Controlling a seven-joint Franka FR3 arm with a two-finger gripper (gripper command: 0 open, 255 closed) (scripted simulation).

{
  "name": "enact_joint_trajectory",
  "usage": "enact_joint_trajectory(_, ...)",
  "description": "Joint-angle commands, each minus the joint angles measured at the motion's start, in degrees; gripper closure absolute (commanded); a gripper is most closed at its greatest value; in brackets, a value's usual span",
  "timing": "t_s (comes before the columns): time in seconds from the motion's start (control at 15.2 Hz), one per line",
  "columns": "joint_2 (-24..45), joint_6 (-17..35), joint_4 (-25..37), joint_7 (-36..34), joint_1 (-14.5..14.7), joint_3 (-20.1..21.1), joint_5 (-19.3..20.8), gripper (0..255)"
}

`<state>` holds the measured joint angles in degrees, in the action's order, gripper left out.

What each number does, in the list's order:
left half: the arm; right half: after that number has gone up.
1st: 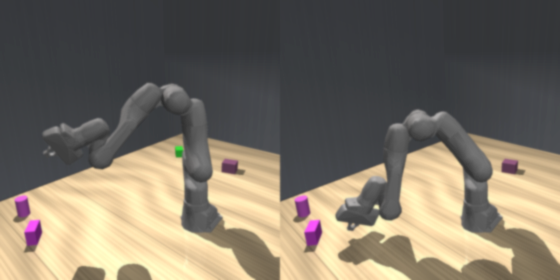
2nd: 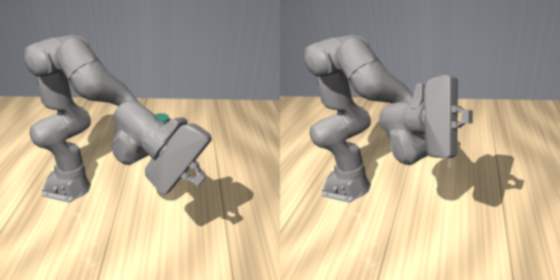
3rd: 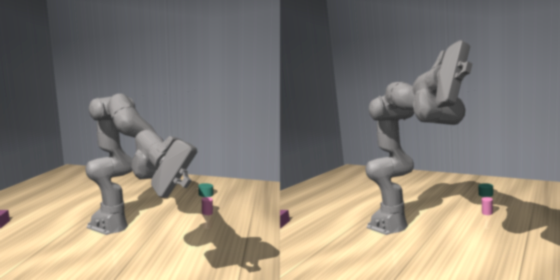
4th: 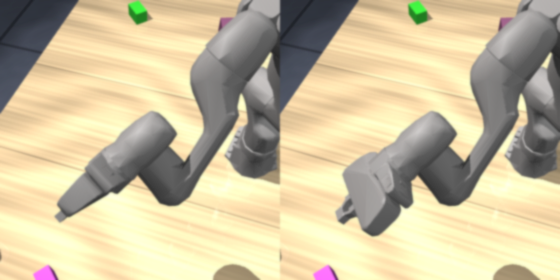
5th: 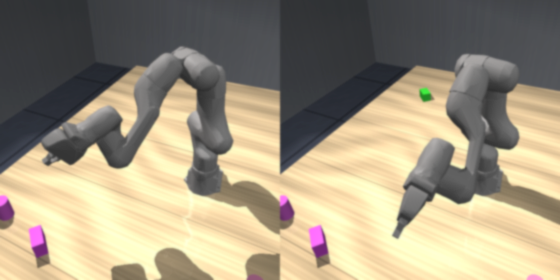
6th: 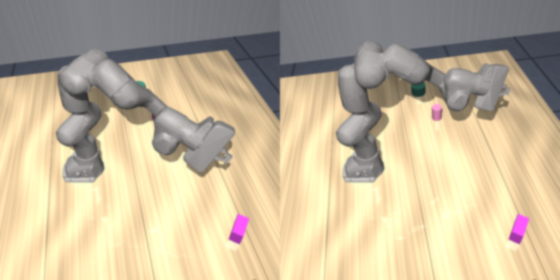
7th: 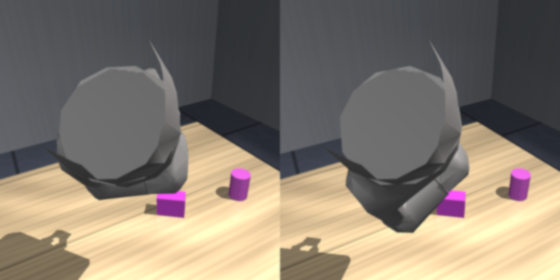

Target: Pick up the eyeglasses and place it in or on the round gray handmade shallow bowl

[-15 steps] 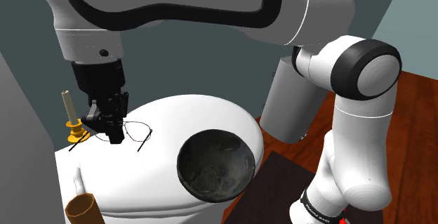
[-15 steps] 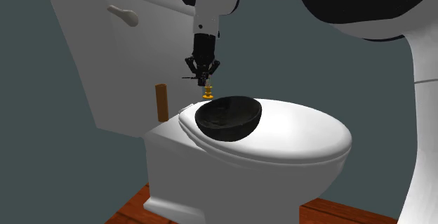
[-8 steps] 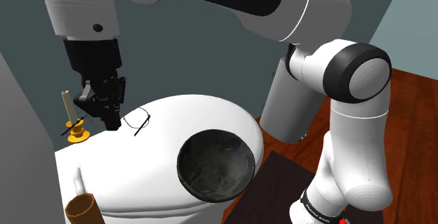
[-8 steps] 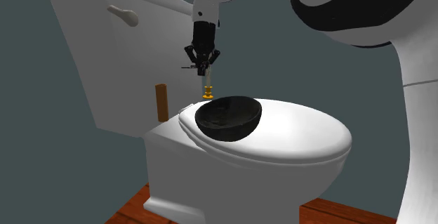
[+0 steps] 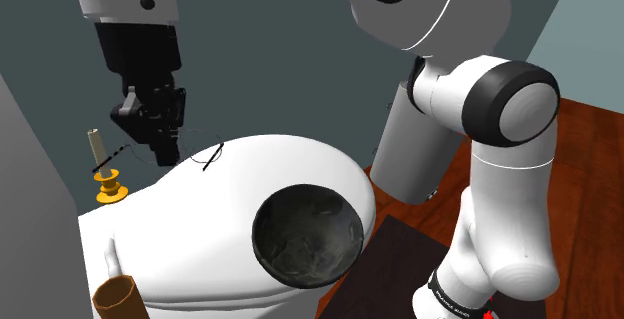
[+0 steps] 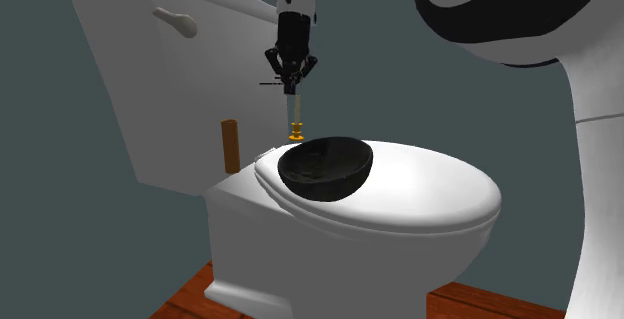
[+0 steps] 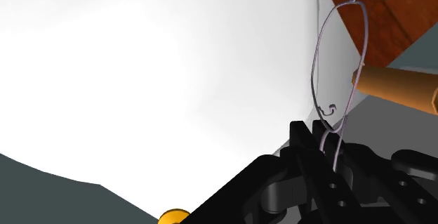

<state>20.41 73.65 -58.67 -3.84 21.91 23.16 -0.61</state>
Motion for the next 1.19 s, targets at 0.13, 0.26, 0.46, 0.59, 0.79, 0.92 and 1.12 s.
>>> enact_joint_trajectory(0.13, -13.74, 5.45, -18.66, 3.04, -4.64, -0.14, -5.06, 255)
enact_joint_trajectory(0.26, -19.66, 6.86, -25.76, 4.84, -5.90, -0.86, -7.23, 255)
enact_joint_trajectory(0.46, -27.85, 7.92, -34.83, 7.48, -6.98, -2.24, -9.94, 255)
enact_joint_trajectory(0.59, -32.98, 8.10, -40.11, 9.13, -7.30, -3.31, -11.38, 255)
enact_joint_trajectory(0.79, -40.31, 7.72, -47.16, 11.38, -7.35, -5.05, -13.01, 255)
enact_joint_trajectory(0.92, -41.61, 8.36, -49.14, 11.82, -7.23, -5.33, -13.24, 255)
enact_joint_trajectory(1.12, -42.28, 10.60, -52.06, 12.24, -7.13, -5.23, -13.42, 255)
